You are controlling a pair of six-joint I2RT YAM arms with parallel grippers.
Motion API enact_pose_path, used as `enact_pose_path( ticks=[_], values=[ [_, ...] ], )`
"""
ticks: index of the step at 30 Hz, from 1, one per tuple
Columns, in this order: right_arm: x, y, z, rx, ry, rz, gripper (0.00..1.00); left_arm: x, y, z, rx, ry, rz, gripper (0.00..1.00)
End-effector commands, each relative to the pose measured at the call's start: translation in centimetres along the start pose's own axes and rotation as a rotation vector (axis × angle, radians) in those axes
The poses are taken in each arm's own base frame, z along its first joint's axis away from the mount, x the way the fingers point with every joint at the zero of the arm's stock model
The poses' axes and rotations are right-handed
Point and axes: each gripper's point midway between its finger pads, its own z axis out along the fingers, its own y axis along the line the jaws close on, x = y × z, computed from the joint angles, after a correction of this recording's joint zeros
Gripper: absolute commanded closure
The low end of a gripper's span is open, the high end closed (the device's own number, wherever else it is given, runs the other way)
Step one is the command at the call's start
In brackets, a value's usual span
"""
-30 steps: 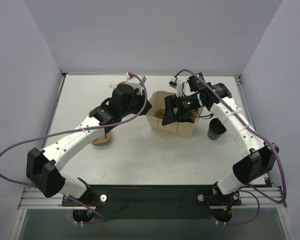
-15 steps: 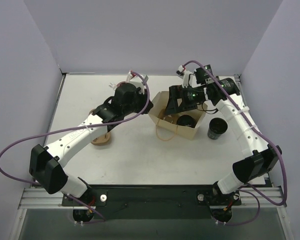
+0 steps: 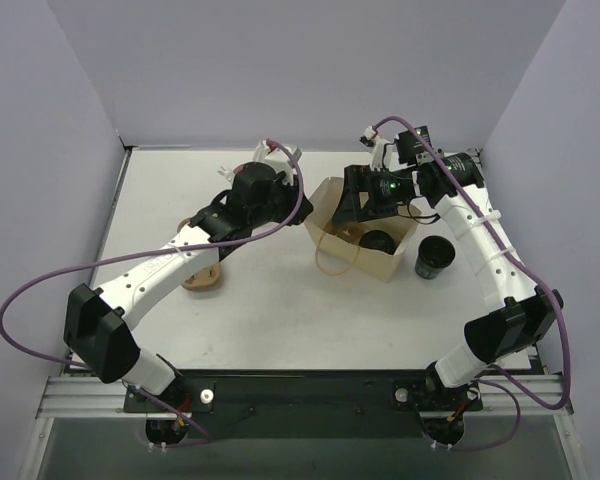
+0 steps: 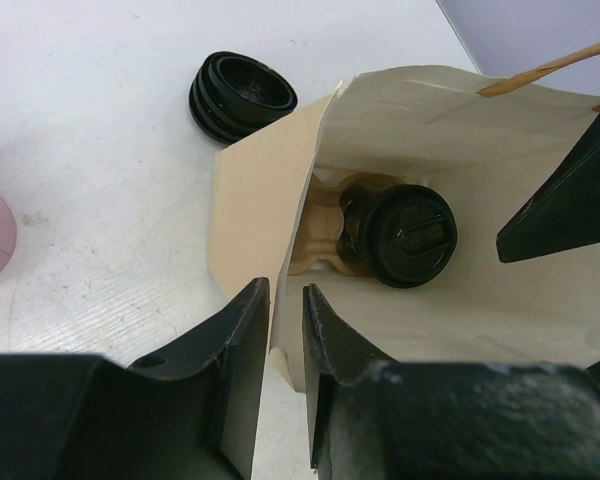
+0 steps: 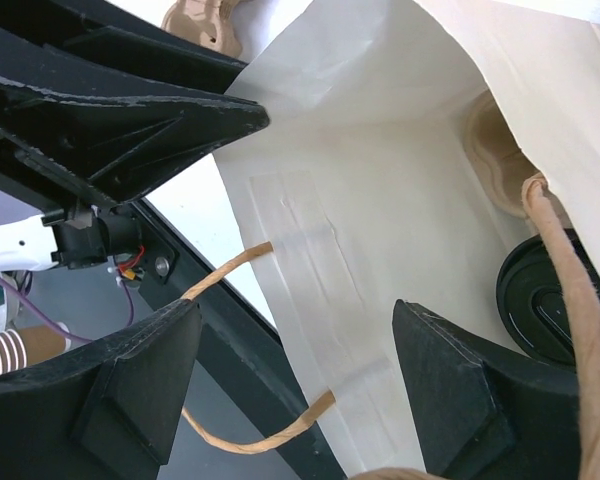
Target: Pack the takeout coffee
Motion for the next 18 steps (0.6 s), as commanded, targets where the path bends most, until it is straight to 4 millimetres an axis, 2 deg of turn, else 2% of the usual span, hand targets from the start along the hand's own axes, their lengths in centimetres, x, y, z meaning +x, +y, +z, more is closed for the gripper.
enact_pose_path(
  ticks=[1,8,10,11,12,14,15,17,18],
  values=[
    [0.2,0.7,-0.3,-0.038,0.011,0.022,0.22,-3.6,-2.6,0.4,0.097,-0.097,0.016,0.69],
    [0.1,0.8,-0.1,-0.048,0.017,0.031,0.22,-4.6,-2.9,1.6,0.112,-0.115,0.036,0.68],
    [0.1,0.8,0.0,-0.051,0.018,0.033,0.22,-4.6,-3.0,1.9,0.115,-0.108,0.037,0.71],
    [0.1,0.8,-0.1,-0.053,0.017,0.035,0.23,-4.6,-3.1,2.1,0.117,-0.107,0.037,0.73],
    [0.1,0.8,0.0,-0.052,0.02,0.04,0.23,-4.7,-3.1,2.1,0.119,-0.108,0.038,0.83],
    [0.1,0.9,0.0,-0.06,0.021,0.043,0.24,-4.9,-3.2,1.9,0.115,-0.11,0.031,0.91],
    [0.3,1.0,0.0,-0.062,0.026,0.049,0.24,-4.8,-3.2,1.6,0.112,-0.099,0.028,0.99],
    [0.5,1.2,0.2,-0.066,0.032,0.053,0.25,-5.1,-3.6,0.9,0.119,-0.101,0.017,1.0],
    [0.7,1.4,0.4,-0.07,0.04,0.053,0.25,-4.5,-3.5,0.6,0.112,-0.084,0.009,1.0]
  ],
)
